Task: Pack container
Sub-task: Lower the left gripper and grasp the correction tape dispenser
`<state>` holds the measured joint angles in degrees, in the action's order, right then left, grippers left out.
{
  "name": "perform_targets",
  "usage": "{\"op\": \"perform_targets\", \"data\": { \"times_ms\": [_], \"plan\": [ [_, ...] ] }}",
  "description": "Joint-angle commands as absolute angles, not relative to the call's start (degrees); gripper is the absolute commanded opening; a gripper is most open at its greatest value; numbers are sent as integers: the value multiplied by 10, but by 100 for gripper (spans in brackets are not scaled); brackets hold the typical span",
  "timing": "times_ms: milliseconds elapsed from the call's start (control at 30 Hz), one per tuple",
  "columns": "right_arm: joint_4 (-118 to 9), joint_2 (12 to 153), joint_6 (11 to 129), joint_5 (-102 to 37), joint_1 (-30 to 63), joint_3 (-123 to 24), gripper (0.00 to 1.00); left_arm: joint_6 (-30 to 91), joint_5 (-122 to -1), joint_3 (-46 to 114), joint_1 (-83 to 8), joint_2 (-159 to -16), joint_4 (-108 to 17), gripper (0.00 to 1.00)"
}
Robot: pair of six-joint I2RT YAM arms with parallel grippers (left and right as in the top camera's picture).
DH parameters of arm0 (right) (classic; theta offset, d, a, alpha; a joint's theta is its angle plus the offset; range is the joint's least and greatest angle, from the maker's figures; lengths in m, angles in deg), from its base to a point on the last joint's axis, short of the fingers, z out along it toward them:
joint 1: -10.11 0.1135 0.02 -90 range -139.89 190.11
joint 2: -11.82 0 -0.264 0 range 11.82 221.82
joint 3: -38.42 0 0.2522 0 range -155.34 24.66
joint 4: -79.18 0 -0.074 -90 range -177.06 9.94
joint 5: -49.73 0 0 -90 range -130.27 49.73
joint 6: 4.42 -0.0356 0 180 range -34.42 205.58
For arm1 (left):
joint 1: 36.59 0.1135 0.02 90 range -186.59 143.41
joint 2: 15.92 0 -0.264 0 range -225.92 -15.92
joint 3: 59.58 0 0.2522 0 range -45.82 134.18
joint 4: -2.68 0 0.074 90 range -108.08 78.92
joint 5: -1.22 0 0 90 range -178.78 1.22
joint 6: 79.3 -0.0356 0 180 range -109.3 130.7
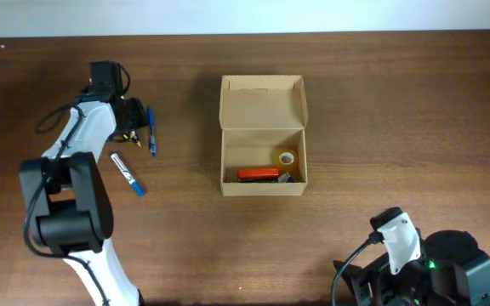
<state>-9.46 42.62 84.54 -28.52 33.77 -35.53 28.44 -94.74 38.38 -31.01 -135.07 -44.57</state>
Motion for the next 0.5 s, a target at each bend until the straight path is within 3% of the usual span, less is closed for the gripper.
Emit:
{"op": "perform_targets", "data": {
  "times_ms": [0, 467],
  "plan": [
    [-97, 425, 849, -280, 337, -355, 99, 305, -941, 381, -308, -1377, -444, 70],
    [-97, 425, 849, -280, 337, -355, 99, 306, -939, 381, -288, -1378, -436, 66]
  ]
}}
